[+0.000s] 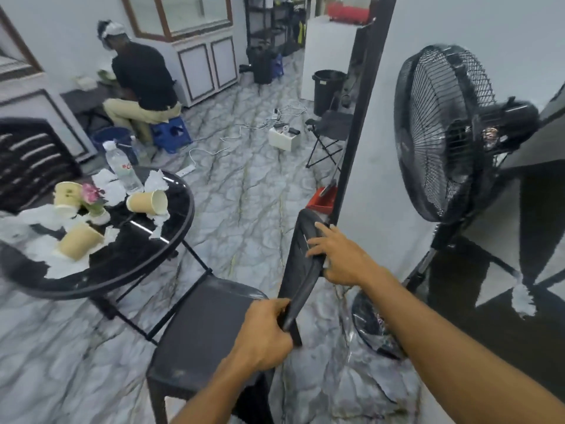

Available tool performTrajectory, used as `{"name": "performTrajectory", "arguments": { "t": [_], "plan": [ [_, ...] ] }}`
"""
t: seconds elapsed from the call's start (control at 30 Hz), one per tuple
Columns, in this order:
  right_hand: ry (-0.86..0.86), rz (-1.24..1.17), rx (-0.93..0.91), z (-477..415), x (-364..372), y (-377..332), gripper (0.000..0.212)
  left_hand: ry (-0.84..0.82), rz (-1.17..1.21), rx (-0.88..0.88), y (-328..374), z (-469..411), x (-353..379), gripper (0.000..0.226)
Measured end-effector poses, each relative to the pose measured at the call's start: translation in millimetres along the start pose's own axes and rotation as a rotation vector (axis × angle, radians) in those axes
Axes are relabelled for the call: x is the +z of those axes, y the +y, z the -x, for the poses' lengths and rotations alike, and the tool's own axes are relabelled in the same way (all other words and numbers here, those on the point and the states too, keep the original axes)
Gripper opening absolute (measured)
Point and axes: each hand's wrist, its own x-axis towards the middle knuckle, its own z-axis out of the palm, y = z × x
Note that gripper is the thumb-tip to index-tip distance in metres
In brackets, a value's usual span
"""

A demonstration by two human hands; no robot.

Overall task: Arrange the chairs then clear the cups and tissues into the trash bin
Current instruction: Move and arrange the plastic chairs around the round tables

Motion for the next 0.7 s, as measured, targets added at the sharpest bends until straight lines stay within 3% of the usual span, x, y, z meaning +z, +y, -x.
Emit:
{"name": "performTrajectory", "arguments": {
  "t": [0.13,0.27,0.37,0.43,0.53,0.7],
  "plan": [
    [-0.069,0.010,-0.132,-11,-5,-3,0.042,0.035,-0.034,-0.136,-26,44,9,0.020],
    [-0.131,-0.026,-0.291,-32,0,-17,0.033,0.330,-0.233,-0.341,-29,76,14,0.042],
    [-0.249,0.082,-0.428,-40,21,-34,0.027,0.233,-0.297,-0.462,-7,79,36,0.049],
    [-0.253,0.154,-0.549,-44,35,-44,0.026,0.194,-0.359,-0.514,-4,68,46,0.039],
    [-0.246,0.179,-0.608,-55,39,-54,0.021,0.198,-0.472,-0.550,-13,52,38,0.006],
    [-0.142,0.220,-0.656,-43,35,-42,0.012,0.200,-0.493,-0.439,-26,56,35,0.006]
  ]
}}
